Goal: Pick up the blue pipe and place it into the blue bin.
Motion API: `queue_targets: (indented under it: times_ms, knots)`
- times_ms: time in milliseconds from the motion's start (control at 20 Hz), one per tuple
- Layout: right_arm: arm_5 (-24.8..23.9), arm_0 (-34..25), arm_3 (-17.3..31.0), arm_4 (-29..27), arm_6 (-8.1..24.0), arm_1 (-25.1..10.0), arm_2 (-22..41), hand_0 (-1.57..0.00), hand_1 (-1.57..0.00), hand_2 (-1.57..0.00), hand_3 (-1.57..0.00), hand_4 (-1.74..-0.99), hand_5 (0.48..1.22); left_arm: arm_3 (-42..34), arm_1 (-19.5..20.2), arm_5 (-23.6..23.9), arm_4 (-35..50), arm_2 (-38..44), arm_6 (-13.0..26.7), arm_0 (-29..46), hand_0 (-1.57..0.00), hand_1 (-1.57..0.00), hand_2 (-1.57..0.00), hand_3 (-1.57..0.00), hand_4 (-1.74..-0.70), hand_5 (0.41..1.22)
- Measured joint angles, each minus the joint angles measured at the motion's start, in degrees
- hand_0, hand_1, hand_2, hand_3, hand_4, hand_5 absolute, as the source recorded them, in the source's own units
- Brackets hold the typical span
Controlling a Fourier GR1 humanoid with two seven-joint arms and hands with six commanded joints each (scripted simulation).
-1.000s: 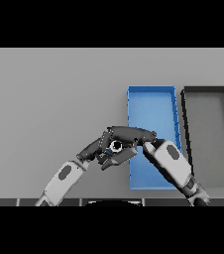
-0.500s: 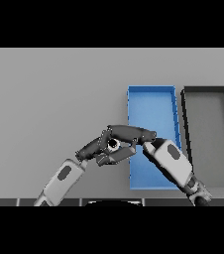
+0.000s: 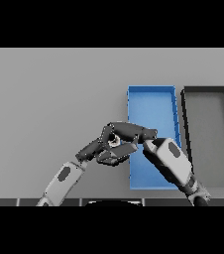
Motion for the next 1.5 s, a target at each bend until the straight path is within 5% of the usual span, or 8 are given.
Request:
queue_targets:
  times_ms: [200, 500, 700, 800, 1200, 1500]
  knots:
    - [-7.2, -6.1, -0.2, -13.8, 6.1, -2.5, -2.8, -1.57, -1.57, -1.57, -1.57, -1.491, 1.221, -1.1, 0.1, 0.4, -0.3, -0.4, 0.7, 0.9, -0.01, -0.01, -0.01, -0.01, -0.92, 0.507]
    - [-11.0, -21.2, 3.7, -20.9, 4.4, -7.4, -8.7, -1.57, -1.57, -1.57, -1.57, -1.495, 1.221, -2.2, 0.4, -0.1, 0.3, -0.6, 0.8, 1.4, 0.0, 0.0, 0.0, 0.0, -0.92, 0.487]
    - [-17.2, -28.4, 14.7, -16.8, 1.6, -10.7, -12.9, -1.57, -1.57, -1.57, -1.57, -1.497, 1.221, -1.9, 0.3, 0.5, -0.9, -0.8, 1.4, 0.8, 0.0, 0.0, 0.0, 0.0, -0.9, 0.487]
    - [-16.3, -29.8, 20.2, -13.8, 0.9, -12.8, -13.9, -1.57, -1.57, -1.57, -1.57, -1.498, 1.221, -2.0, 1.5, 0.3, -0.3, 0.5, 1.3, 0.4, 0.0, 0.0, 0.0, 0.0, -0.89, 0.485]
    - [-17.4, -21.4, 35.8, -6.9, 0.9, -16.0, -14.4, -1.57, -1.57, -1.57, -1.57, -1.499, 1.221, -2.2, 1.8, -0.3, -0.2, 0.4, 1.4, 0.4, 0.0, 0.0, 0.0, 0.0, -0.88, 0.483]
    - [-24.5, -11.4, 34.7, -4.4, 7.1, -17.0, -11.0, -1.57, -1.57, -1.57, -1.57, -1.499, 1.221, -2.6, 2.3, -0.4, -0.2, 0.4, 0.3, 1.3, 0.0, 0.0, 0.0, 0.0, -0.87, 0.479]
